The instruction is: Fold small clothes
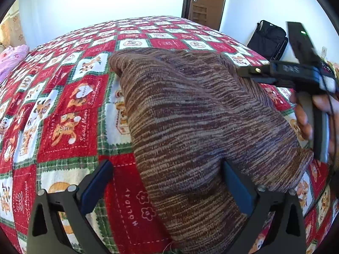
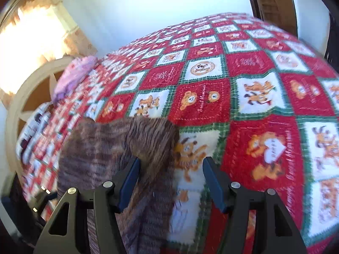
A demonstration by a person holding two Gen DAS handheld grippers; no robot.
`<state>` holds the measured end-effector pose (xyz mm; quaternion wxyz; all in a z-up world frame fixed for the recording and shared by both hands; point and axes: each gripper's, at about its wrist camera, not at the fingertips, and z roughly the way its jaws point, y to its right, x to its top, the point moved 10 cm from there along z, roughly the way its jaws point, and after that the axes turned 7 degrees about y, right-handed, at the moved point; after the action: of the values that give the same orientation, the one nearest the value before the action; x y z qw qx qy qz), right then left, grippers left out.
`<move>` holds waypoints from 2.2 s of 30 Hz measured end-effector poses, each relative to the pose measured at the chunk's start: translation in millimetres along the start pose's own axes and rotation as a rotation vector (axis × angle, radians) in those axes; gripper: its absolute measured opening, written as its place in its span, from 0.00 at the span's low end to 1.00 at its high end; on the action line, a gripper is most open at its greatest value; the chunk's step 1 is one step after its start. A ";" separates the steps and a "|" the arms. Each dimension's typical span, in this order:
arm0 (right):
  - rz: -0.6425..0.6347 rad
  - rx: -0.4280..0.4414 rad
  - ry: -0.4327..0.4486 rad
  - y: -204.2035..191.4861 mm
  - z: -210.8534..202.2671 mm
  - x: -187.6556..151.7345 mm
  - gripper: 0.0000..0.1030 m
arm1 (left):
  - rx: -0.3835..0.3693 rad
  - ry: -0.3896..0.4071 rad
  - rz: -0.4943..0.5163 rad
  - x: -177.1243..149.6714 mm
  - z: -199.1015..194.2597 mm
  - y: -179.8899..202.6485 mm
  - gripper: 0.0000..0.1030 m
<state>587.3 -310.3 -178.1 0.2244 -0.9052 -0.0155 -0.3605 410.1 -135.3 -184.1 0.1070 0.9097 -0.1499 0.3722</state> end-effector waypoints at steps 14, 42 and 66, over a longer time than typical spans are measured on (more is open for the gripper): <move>0.022 0.130 -0.041 -25.7 37.0 5.2 0.50 | -0.044 -0.004 -0.019 2.6 5.0 1.6 1.00; 0.010 0.250 0.046 -92.0 -14.7 14.5 0.21 | -0.149 0.101 -0.004 15.6 -51.1 18.2 0.34; -0.132 0.451 -0.013 -302.9 -6.0 -26.8 0.20 | 0.100 0.241 -0.109 -31.2 -185.6 -86.1 0.32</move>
<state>506.1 -37.0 -72.3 0.3966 -0.8317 -0.1561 -0.3558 299.6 7.8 -83.4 0.0989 0.8692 -0.0677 0.4796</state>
